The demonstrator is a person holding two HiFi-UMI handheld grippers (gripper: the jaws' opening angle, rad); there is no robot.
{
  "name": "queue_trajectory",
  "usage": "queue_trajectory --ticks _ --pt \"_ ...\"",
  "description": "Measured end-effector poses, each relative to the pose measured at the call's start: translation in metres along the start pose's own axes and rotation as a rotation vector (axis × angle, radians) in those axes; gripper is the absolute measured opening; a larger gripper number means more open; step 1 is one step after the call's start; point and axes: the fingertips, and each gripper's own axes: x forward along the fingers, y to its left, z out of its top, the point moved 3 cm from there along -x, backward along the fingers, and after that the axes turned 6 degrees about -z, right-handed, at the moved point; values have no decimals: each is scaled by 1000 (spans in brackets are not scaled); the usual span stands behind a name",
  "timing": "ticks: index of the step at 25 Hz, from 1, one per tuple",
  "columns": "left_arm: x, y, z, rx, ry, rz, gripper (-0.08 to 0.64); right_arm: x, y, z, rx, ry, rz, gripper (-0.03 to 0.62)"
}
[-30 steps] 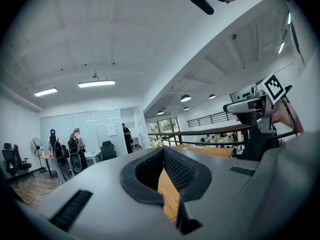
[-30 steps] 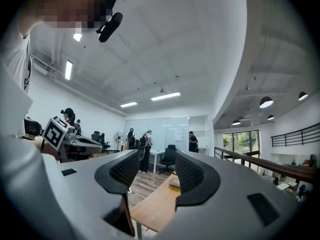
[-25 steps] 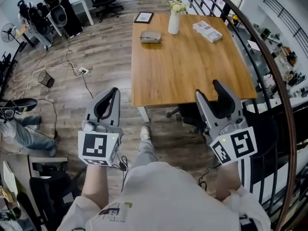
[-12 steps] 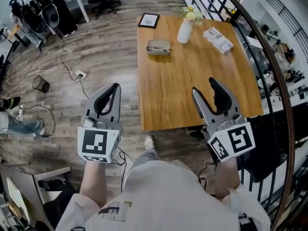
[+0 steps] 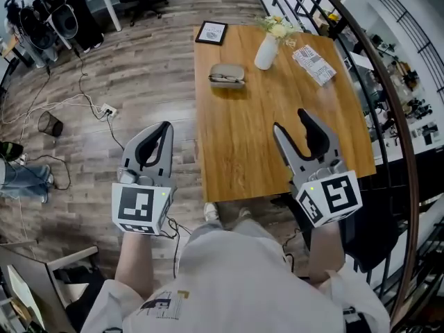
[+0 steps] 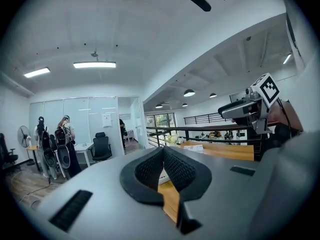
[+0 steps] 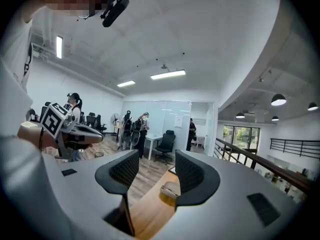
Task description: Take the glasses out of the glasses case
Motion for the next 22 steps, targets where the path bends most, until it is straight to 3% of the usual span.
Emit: queue_trajectory --ticks 9,17,22 --pt "33 1 -1 11 21 21 17 38 -35 -16 -3 29 75 247" --pt "91 8 4 74 67 36 17 112 -77 -25 -168 77 148 241" --pt "134 25 -3 47 76 35 17 171 -87 -41 -180 121 216 241"
